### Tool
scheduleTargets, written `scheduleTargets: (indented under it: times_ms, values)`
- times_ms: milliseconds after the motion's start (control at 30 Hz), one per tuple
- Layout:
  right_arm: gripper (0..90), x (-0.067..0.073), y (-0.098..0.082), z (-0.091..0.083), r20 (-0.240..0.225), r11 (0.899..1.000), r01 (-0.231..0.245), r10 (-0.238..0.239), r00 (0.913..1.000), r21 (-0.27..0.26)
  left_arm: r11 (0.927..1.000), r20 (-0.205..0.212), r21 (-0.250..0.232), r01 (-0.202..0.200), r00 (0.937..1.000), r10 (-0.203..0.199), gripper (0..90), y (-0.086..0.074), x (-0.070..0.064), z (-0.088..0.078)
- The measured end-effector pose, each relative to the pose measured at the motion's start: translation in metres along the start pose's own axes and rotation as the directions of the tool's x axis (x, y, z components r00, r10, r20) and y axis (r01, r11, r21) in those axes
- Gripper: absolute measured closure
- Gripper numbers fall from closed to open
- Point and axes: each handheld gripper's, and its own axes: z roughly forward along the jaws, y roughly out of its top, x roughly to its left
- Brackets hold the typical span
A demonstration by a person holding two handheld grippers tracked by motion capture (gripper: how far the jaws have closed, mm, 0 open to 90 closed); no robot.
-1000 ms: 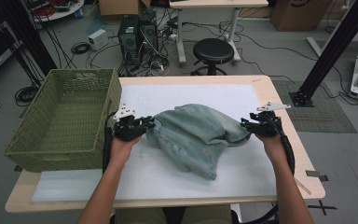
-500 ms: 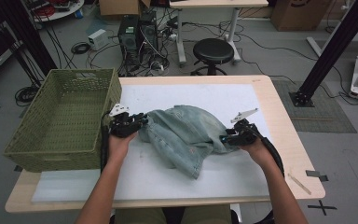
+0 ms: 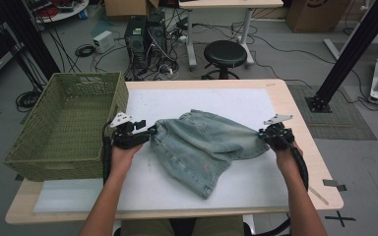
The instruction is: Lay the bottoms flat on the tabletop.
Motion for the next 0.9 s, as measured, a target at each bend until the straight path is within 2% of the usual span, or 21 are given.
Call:
scheduleTargets:
  times_ms: [33, 67, 100, 167, 200, 233, 267, 300, 433, 600, 633, 700, 767, 833, 900]
  values:
    - [90.0, 0.000, -0.003, -0.004, 0.096, 1.000, 0.012, -0.013, 0.9953, 0.007, 0.9999, 0.000, 0.005, -0.013, 0.9999, 0.013, 42.9, 0.000, -0.003, 0.000]
    - [90.0, -0.003, -0.008, -0.007, 0.118, 1.000, -0.008, 0.008, 0.9930, 0.000, 0.9996, 0.000, 0.010, -0.027, 0.9996, 0.027, 42.9, 0.000, -0.006, -0.001]
    - [90.0, -0.009, -0.013, -0.010, 0.089, 0.998, -0.062, 0.062, 0.9941, -0.006, 0.9994, 0.002, 0.010, -0.033, 0.9994, 0.033, 42.9, -0.001, -0.009, -0.002]
    - [90.0, -0.013, -0.025, -0.017, 0.070, 0.994, -0.106, 0.109, 0.9916, -0.035, 0.9991, 0.001, 0.007, -0.043, 0.9991, 0.043, 43.0, -0.002, -0.013, -0.005]
    - [90.0, -0.013, -0.030, -0.021, 0.040, 0.990, -0.122, 0.125, 0.9914, -0.067, 0.9988, 0.000, 0.004, -0.049, 0.9988, 0.049, 42.9, -0.003, -0.015, -0.007]
    - [88.6, -0.011, -0.035, -0.025, 0.019, 0.988, -0.125, 0.127, 0.9917, -0.093, 0.9984, -0.001, 0.002, -0.056, 0.9984, 0.056, 43.0, -0.004, -0.016, -0.009]
    - [83.3, -0.008, -0.039, -0.028, 0.000, 0.987, -0.119, 0.120, 0.9928, -0.111, 0.9983, -0.001, 0.004, -0.058, 0.9983, 0.058, 43.0, -0.005, -0.017, -0.012]
    - [79.1, -0.004, -0.041, -0.030, -0.037, 0.985, -0.120, 0.117, 0.9925, -0.125, 0.9983, -0.002, 0.002, -0.059, 0.9983, 0.059, 43.0, -0.007, -0.018, -0.014]
    - [67.4, 0.016, -0.045, -0.036, -0.121, 0.986, -0.089, 0.072, 0.9901, -0.143, 0.9973, 0.008, -0.022, -0.071, 0.9975, 0.071, 42.9, -0.012, -0.022, -0.029]
    - [51.4, 0.047, -0.038, -0.044, -0.211, 0.983, -0.053, 0.015, 0.9774, -0.175, 0.9954, 0.042, -0.043, -0.085, 0.9953, 0.087, 41.5, -0.018, -0.027, -0.049]
    - [51.0, 0.053, -0.036, -0.045, -0.227, 0.983, -0.043, 0.001, 0.9738, -0.179, 0.9954, 0.053, -0.041, -0.086, 0.9947, 0.088, 41.5, -0.019, -0.029, -0.051]
    - [51.0, 0.065, -0.031, -0.046, -0.278, 0.982, -0.010, -0.044, 0.9596, -0.190, 0.9947, 0.068, -0.032, -0.097, 0.9927, 0.099, 41.5, -0.020, -0.031, -0.052]
    - [51.6, 0.078, -0.025, -0.045, -0.300, 0.982, 0.036, -0.092, 0.9495, -0.186, 0.9946, 0.081, -0.023, -0.101, 0.9914, 0.102, 41.5, -0.021, -0.034, -0.050]
    - [53.3, 0.088, -0.018, -0.040, -0.296, 0.982, 0.079, -0.128, 0.9467, -0.170, 0.9943, 0.083, -0.003, -0.107, 0.9908, 0.107, 40.6, -0.023, -0.035, -0.045]
    - [64.3, 0.092, -0.009, -0.032, -0.286, 0.981, 0.113, -0.154, 0.9458, -0.156, 0.9940, 0.083, 0.017, -0.108, 0.9908, 0.106, 38.8, -0.024, -0.036, -0.039]
